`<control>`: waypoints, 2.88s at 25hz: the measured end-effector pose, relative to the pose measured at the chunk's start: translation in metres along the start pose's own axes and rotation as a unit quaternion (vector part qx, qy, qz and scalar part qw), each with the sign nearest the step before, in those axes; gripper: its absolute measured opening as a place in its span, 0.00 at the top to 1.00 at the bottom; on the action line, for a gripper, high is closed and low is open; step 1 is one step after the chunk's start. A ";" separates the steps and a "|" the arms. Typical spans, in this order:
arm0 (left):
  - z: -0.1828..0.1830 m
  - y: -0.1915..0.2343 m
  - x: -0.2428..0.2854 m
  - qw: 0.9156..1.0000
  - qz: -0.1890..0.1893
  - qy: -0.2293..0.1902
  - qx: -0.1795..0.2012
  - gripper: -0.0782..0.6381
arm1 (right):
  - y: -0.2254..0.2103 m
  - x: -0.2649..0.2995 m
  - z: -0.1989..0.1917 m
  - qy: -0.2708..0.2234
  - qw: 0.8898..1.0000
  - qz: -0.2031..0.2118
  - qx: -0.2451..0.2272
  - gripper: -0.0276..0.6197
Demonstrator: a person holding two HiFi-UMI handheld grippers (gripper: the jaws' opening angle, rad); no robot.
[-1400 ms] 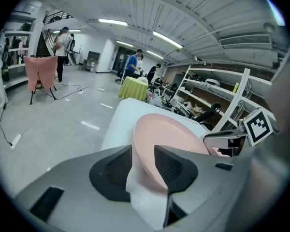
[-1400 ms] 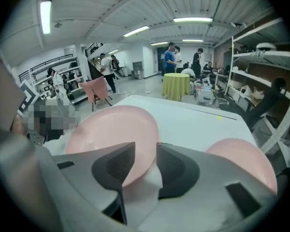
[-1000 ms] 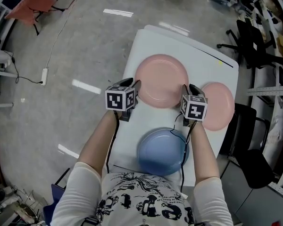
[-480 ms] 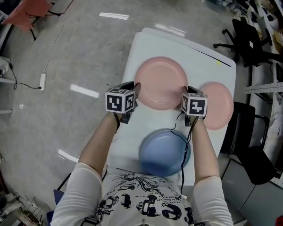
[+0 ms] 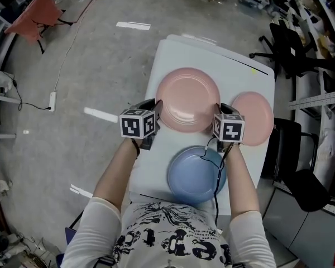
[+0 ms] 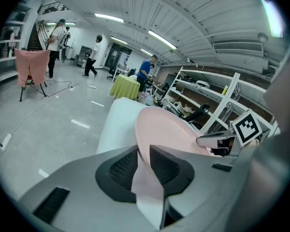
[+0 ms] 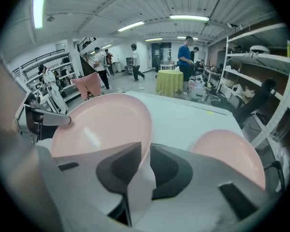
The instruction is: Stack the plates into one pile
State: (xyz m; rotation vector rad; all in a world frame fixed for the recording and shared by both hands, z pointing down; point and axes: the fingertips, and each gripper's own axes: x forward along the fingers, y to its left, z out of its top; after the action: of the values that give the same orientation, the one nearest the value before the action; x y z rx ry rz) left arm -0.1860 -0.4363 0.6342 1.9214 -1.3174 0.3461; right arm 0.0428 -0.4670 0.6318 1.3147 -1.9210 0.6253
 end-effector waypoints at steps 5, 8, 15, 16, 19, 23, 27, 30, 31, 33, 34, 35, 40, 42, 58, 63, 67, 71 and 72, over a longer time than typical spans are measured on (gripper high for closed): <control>-0.007 -0.026 -0.039 1.000 0.009 -0.025 0.004 0.78 | 0.005 -0.039 -0.012 -0.021 1.000 0.009 -0.003 0.86; -0.012 -0.043 -0.068 0.999 0.014 -0.037 0.009 0.78 | 0.010 -0.069 -0.017 -0.035 0.999 0.013 -0.006 0.86; -0.041 -0.094 -0.134 0.998 0.019 -0.062 0.020 0.78 | 0.016 -0.143 -0.051 -0.058 0.998 0.021 -0.012 0.86; -0.046 -0.099 -0.146 0.998 0.020 -0.064 0.021 0.78 | 0.020 -0.155 -0.056 -0.060 0.998 0.021 -0.013 0.86; -0.065 -0.115 -0.174 0.997 0.021 -0.068 0.018 0.78 | 0.027 -0.185 -0.075 -0.065 0.997 0.023 -0.015 0.86; -0.097 -0.142 -0.193 0.997 0.015 -0.075 0.004 0.78 | 0.021 -0.215 -0.107 -0.071 0.997 0.026 -0.017 0.86; -0.126 -0.162 -0.210 0.997 0.016 -0.074 0.003 0.78 | 0.019 -0.239 -0.137 -0.070 0.997 0.029 -0.015 0.86; -0.145 -0.176 -0.219 0.997 0.016 -0.072 0.004 0.78 | 0.016 -0.254 -0.159 -0.068 0.997 0.028 -0.014 0.86; -0.153 -0.180 -0.222 0.997 0.015 -0.070 0.004 0.78 | 0.015 -0.259 -0.167 -0.066 0.997 0.028 -0.013 0.85; -0.166 -0.185 -0.226 0.998 0.013 -0.064 0.004 0.78 | 0.015 -0.266 -0.182 -0.062 0.998 0.027 -0.012 0.85; -0.173 -0.187 -0.227 0.998 0.013 -0.059 0.003 0.78 | 0.015 -0.269 -0.188 -0.059 0.998 0.027 -0.011 0.85; -0.179 -0.189 -0.228 0.998 0.013 -0.055 0.001 0.78 | 0.015 -0.271 -0.195 -0.057 0.998 0.027 -0.010 0.85; -0.211 -0.191 -0.224 0.999 0.017 -0.034 -0.001 0.78 | 0.013 -0.273 -0.226 -0.039 0.999 0.023 -0.005 0.85; -0.220 -0.190 -0.220 0.999 0.021 -0.024 -0.001 0.78 | 0.012 -0.271 -0.235 -0.032 0.999 0.022 -0.004 0.85; -0.278 -0.171 -0.181 0.996 0.056 0.063 0.017 0.78 | 0.008 -0.233 -0.291 0.031 0.999 0.025 0.020 0.85; -0.275 -0.169 -0.179 0.996 0.060 0.066 0.019 0.78 | 0.008 -0.229 -0.293 0.038 0.999 0.024 0.028 0.85; -0.274 -0.166 -0.182 0.994 0.072 0.067 0.039 0.77 | 0.012 -0.227 -0.296 0.041 0.998 0.017 0.033 0.85; -0.276 -0.165 -0.181 0.993 0.071 0.078 0.056 0.76 | 0.012 -0.224 -0.299 0.040 0.999 0.005 0.035 0.85; -0.276 -0.166 -0.181 0.992 0.071 0.081 0.062 0.76 | 0.012 -0.223 -0.299 0.040 0.999 0.001 0.033 0.85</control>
State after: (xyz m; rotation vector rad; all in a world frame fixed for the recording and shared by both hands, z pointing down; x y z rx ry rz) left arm -0.0646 -0.0880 0.6380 1.8611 -1.3543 0.6552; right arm 0.1674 -0.1159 0.6456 1.3091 -1.8523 0.7375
